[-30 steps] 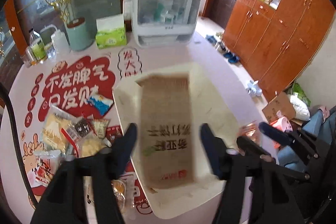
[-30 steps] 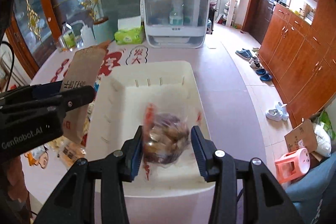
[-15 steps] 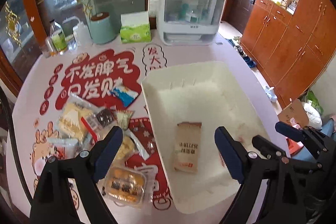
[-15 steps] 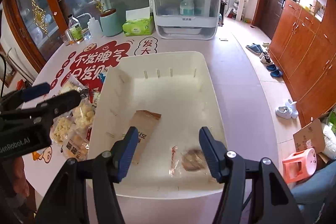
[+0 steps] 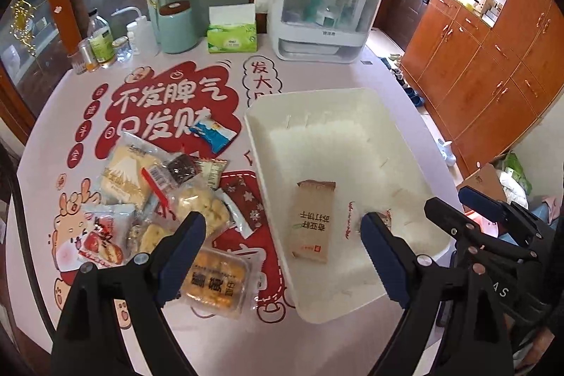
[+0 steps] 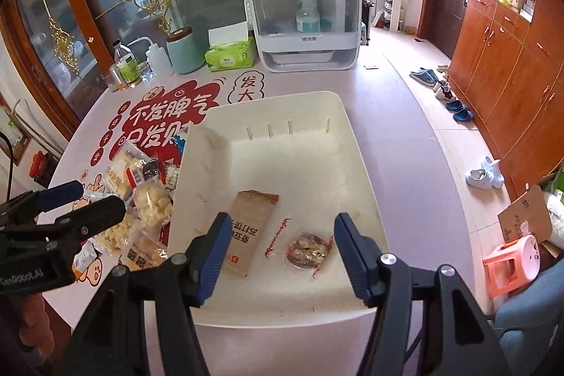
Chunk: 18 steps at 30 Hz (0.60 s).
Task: Organize snacks
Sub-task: 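Move both tools back over the snack pile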
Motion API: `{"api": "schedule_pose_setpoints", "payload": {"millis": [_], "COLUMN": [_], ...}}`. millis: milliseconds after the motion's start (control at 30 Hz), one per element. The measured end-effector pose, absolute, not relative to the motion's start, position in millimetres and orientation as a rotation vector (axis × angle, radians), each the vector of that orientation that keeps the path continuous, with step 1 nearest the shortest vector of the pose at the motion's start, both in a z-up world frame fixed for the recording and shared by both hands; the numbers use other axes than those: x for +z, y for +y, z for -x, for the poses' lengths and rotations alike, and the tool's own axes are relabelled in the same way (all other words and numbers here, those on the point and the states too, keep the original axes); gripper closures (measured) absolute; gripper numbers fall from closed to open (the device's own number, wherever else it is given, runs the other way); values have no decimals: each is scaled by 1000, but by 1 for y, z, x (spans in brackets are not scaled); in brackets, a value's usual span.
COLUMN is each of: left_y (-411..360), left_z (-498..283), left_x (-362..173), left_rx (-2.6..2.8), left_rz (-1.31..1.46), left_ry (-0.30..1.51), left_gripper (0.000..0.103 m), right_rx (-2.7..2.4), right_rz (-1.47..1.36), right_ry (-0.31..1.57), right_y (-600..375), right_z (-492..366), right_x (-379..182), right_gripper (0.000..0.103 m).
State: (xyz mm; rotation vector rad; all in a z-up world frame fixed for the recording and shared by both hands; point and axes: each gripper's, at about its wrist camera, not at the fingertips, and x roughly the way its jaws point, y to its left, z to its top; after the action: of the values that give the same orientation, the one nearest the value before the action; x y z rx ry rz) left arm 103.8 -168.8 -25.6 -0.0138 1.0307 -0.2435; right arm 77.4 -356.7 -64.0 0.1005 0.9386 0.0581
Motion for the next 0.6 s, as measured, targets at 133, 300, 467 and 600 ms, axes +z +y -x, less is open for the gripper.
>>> {"api": "schedule_pose_setpoints", "payload": {"millis": [133,300,467,600], "left_y": [-161,-137,-103,-71], "left_z": [-94,-84,-74,-67], "left_x": [-15,-2,11,21], "left_rx": [-177,-170,-140,-139], "left_rz": [-64,-42,-51,-43], "left_ry": [995,977,948,936], "left_gripper": [14,14,14,14], "right_rx": [69,94,103,99], "right_rz": [-107,-124,-136,-148], "right_ry": [920,881,835,809], "right_y": [-351,-339,-319,-298], "right_z": [-72,-64,-55,-47], "right_x": [-57,-43,-30,-20], "right_gripper": [42,41,35,35]}}
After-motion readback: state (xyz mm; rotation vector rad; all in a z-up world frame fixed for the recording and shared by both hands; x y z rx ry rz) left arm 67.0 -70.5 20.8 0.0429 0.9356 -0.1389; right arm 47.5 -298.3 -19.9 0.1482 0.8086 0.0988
